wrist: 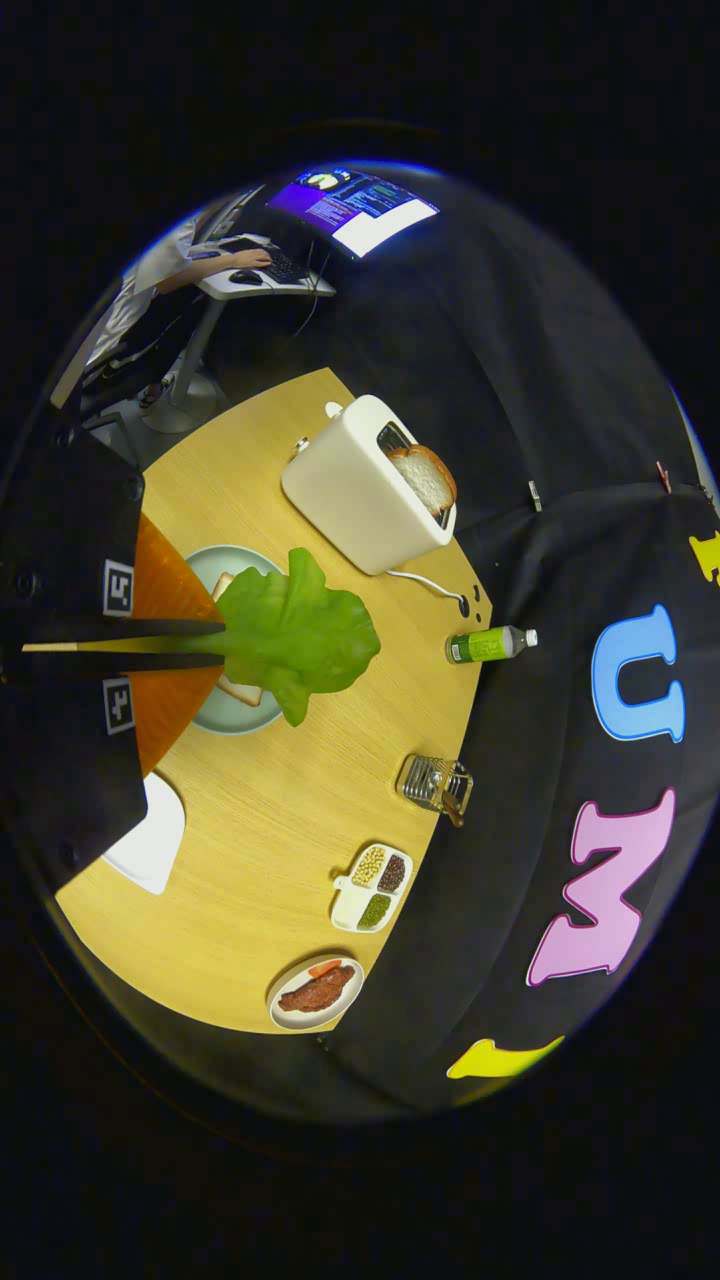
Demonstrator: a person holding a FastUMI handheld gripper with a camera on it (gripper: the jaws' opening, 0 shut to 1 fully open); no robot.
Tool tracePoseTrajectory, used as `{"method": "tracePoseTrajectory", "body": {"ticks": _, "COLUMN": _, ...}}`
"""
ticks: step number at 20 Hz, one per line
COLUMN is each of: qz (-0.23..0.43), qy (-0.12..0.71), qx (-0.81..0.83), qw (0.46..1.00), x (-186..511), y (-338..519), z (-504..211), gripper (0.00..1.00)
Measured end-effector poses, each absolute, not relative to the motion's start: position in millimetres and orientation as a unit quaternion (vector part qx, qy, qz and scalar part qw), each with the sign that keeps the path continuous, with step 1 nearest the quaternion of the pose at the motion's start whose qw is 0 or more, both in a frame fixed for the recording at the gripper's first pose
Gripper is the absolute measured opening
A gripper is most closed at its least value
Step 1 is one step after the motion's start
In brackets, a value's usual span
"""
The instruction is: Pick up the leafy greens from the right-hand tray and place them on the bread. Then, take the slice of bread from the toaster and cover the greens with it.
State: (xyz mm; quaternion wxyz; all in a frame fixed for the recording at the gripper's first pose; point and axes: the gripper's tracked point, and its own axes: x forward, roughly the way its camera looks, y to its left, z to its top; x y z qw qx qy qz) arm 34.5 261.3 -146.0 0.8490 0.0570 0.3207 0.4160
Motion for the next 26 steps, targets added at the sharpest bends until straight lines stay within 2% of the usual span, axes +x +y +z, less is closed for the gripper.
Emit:
{"method": "tracePoseTrajectory", "body": {"ticks": 12, "qz": 0.423, "qy": 0.364, "qx": 0.006, "qw": 0.829, "x": 53, "y": 310, "z": -184, "gripper": 0.09}}
{"method": "tracePoseTrajectory", "body": {"ticks": 14, "qz": 0.428, "qy": 0.366, "qx": 0.001, "qw": 0.826, "x": 55, "y": 317, "z": -190, "gripper": 0.13}}
{"method": "tracePoseTrajectory", "body": {"ticks": 15, "qz": 0.432, "qy": 0.367, "qx": 0.0, "qw": 0.824, "x": 55, "y": 320, "z": -191, "gripper": 0.22}}
{"method": "tracePoseTrajectory", "body": {"ticks": 17, "qz": 0.43, "qy": 0.365, "qx": 0.001, "qw": 0.826, "x": 58, "y": 324, "z": -192, "gripper": 0.3}}
{"method": "tracePoseTrajectory", "body": {"ticks": 22, "qz": 0.434, "qy": 0.358, "qx": 0.01, "qw": 0.827, "x": 53, "y": 324, "z": -184, "gripper": 0.35}}
{"method": "tracePoseTrajectory", "body": {"ticks": 26, "qz": 0.453, "qy": 0.312, "qx": 0.058, "qw": 0.833, "x": 47, "y": 327, "z": -138, "gripper": 0.35}}
